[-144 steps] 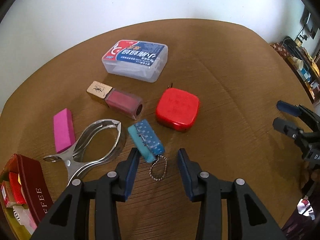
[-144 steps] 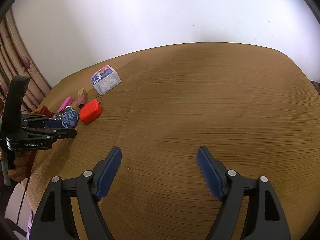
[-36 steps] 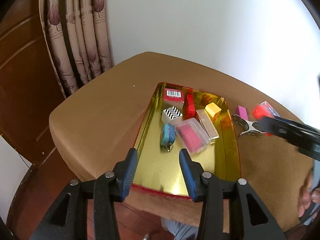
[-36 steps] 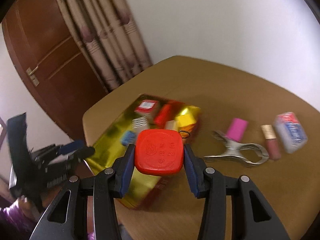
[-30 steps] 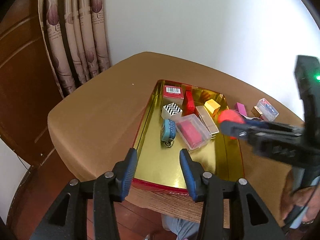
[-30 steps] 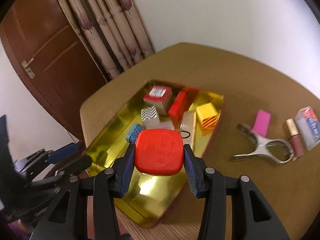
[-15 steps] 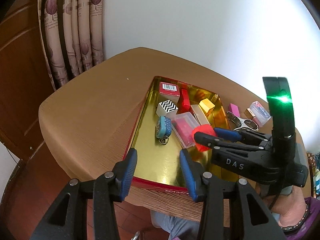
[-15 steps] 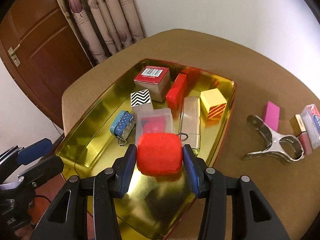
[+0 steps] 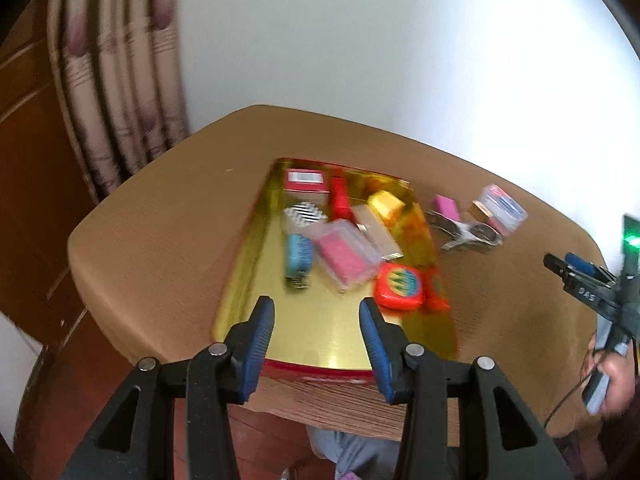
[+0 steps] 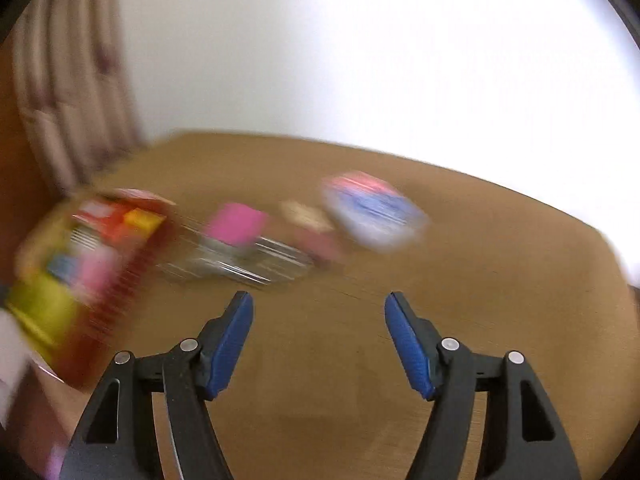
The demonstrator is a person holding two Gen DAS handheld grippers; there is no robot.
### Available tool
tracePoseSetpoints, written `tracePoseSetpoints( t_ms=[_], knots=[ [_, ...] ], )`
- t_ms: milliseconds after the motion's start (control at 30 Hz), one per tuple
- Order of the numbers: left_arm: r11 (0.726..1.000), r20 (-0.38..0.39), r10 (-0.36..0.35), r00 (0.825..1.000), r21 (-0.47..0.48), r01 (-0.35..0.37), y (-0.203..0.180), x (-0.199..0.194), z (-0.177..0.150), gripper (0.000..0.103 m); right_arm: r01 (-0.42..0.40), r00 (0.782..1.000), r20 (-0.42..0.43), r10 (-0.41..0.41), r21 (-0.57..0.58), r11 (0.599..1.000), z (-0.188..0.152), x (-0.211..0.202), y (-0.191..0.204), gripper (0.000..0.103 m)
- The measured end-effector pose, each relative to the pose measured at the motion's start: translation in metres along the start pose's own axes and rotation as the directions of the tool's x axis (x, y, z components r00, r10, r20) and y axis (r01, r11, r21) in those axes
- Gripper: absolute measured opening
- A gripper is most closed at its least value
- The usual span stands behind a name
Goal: Organize rigid objects
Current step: 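Move the left tool to the metal clip and grasp it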
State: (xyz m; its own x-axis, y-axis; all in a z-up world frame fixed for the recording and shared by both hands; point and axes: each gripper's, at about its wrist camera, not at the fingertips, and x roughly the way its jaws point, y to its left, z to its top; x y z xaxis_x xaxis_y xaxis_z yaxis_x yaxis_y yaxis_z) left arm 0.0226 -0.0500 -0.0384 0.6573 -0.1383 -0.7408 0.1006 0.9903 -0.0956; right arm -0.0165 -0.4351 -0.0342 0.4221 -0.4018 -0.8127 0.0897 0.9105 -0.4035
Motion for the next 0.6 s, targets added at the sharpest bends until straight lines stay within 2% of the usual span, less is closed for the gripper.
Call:
tracePoseSetpoints(
  t_ms=[67,133,200,300,367,467,500,600],
  knots=[
    [0.999,-0.005,-0.014,1.000,0.045,0.014,-0.015,-0.002,-0.002,0.045,0.123,0.992,-0.017,-0.124,-0.031,0.992,-0.017,0.005,-0.036,0.066],
    [0.995,-0.023,-0.052,0.998,0.083,0.054,-0.032,-0.001,-0.001,0.045,0.185,0.982,-0.026,-0.187,-0.046,0.982,-0.030,0.008,-0.057,0.067],
    [0.986,-0.048,-0.097,0.994,0.132,0.103,-0.051,0.000,0.001,0.045,0.208,0.976,-0.050,-0.210,-0.033,0.978,-0.039,0.013,-0.075,0.071],
    [0.963,-0.075,-0.134,0.988,0.226,0.148,-0.085,0.004,0.013,0.045,0.163,0.985,-0.066,-0.159,0.072,0.984,-0.039,0.013,-0.095,0.075],
    [0.944,-0.085,-0.143,0.986,0.287,0.162,-0.107,0.010,0.023,0.045,0.141,0.988,-0.078,-0.134,0.090,0.986,-0.039,0.016,-0.099,0.077],
    [0.902,-0.103,-0.181,0.978,0.379,0.207,-0.143,0.022,0.041,0.045,0.123,0.991,-0.071,-0.116,0.108,0.986,-0.039,0.015,-0.101,0.079],
    [0.887,-0.114,-0.194,0.974,0.404,0.224,-0.157,0.030,0.047,0.045,0.114,0.992,-0.063,-0.107,0.119,0.986,-0.040,0.013,-0.104,0.083],
    [0.851,-0.125,-0.202,0.971,0.469,0.237,-0.192,0.054,0.059,0.045,0.081,0.996,-0.049,-0.074,0.160,0.984,-0.041,0.011,-0.113,0.085]
  ],
)
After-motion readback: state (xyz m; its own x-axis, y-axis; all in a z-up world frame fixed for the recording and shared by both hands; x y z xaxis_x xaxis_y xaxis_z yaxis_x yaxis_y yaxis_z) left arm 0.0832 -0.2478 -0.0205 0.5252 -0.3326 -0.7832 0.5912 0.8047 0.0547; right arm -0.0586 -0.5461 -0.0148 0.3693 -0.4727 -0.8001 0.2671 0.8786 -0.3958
